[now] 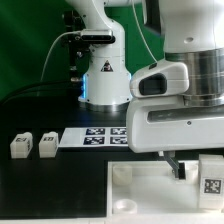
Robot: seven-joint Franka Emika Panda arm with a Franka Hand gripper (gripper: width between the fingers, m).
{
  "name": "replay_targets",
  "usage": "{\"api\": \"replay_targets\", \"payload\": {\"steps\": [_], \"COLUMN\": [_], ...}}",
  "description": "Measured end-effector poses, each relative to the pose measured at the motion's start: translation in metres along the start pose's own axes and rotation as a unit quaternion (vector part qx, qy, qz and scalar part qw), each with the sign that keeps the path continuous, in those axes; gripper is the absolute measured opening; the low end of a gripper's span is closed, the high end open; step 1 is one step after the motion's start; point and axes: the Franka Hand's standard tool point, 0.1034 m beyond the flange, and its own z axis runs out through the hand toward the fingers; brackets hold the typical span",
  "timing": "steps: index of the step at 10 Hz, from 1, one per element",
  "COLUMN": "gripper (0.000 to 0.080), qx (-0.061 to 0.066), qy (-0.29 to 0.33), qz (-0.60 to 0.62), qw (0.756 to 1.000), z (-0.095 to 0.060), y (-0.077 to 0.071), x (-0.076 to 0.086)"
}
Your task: Assemble one leg
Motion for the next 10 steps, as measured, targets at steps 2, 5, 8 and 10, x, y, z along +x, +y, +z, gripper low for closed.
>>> {"api": "replay_targets", "payload": {"steps": [2,5,8,10], "gripper": [0.0383,0.0295,0.0295,0.0295], "qx": [0.001,0.001,0.004,0.043], "qy": [0.000,-0.001,0.008,0.020], "qz": [0.032,0.181,0.501,0.662], "qw": [0.999,0.983,0.865,0.748], "z": [0.0002,0.0008,0.0042,0.0049], "y": [-0.0005,0.0009,-0.0056,-0.0050], "x": [-0.0004,-0.0007,-0.0025,-0.0023]}}
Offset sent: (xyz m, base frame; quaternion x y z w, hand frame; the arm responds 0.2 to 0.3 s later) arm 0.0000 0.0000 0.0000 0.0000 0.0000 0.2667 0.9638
